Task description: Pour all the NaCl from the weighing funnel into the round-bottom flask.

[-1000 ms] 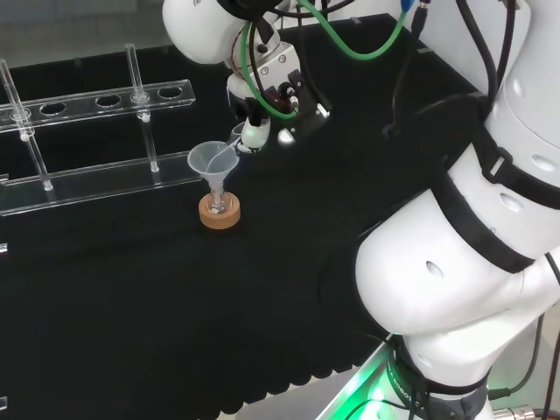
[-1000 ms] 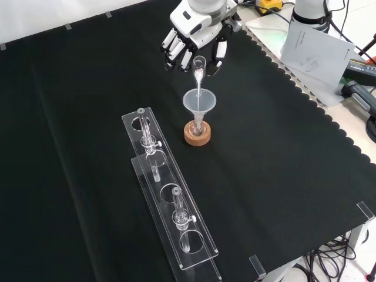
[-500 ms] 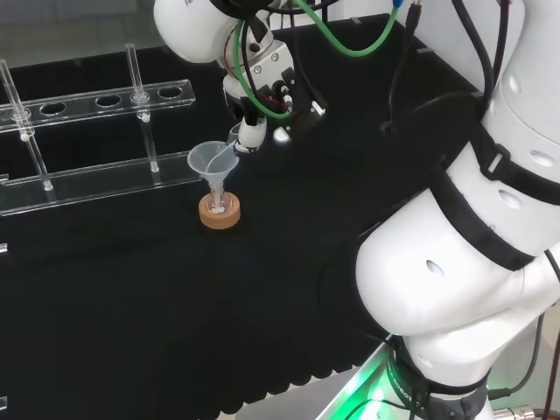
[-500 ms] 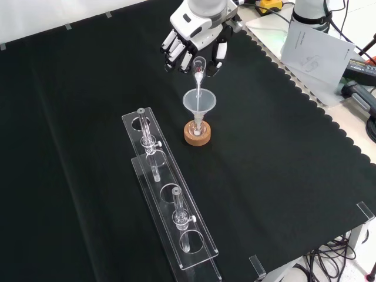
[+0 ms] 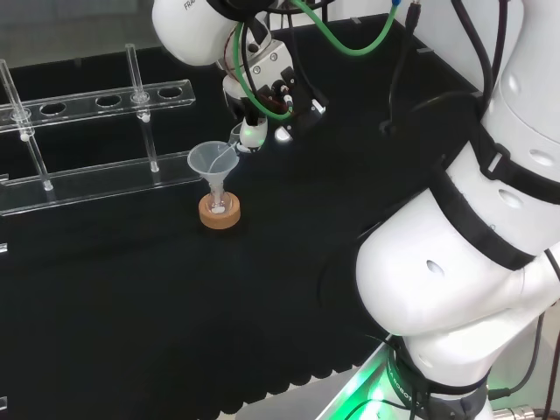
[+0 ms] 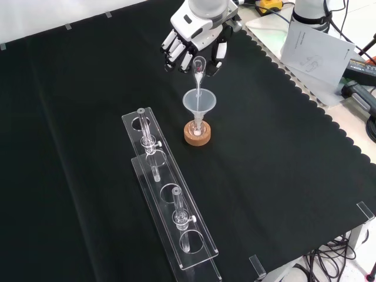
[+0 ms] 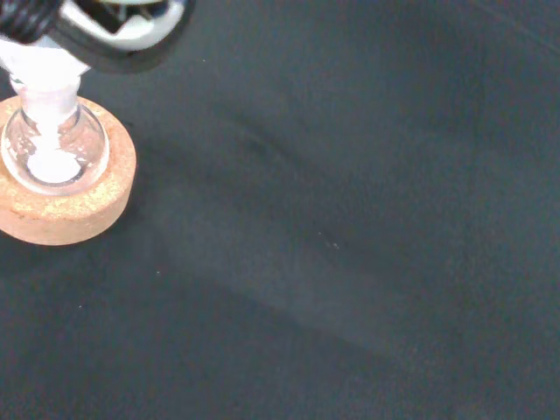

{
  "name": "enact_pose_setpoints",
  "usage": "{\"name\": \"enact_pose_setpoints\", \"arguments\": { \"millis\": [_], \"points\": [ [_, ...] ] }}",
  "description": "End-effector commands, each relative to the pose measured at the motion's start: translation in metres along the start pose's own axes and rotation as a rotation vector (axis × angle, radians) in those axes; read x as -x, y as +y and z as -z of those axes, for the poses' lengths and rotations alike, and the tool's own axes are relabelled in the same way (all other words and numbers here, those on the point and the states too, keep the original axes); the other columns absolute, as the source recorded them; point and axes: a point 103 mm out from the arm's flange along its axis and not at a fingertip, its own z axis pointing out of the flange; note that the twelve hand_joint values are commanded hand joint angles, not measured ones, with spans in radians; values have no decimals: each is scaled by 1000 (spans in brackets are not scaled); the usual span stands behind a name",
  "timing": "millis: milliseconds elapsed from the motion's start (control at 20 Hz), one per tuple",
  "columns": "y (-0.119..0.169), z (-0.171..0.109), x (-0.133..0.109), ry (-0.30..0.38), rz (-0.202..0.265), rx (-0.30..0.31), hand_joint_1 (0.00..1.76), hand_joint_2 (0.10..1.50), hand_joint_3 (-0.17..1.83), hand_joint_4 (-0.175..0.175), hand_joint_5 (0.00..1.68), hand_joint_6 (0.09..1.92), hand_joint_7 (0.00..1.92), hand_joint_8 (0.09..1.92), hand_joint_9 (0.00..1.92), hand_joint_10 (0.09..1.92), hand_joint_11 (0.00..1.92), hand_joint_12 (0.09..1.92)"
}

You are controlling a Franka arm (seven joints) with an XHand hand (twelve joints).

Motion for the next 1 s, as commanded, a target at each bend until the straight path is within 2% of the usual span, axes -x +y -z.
{"name": "enact_pose_setpoints", "arguments": {
  "millis": [50,1000],
  "points": [
    [-1,1,1,-11,3,1,1061,747,640,175,1090,984,419,696,727,532,523,1231],
    [-1,9,-1,-70,2,-13,1062,745,639,175,1094,977,411,691,721,528,524,1229]
  ]
}}
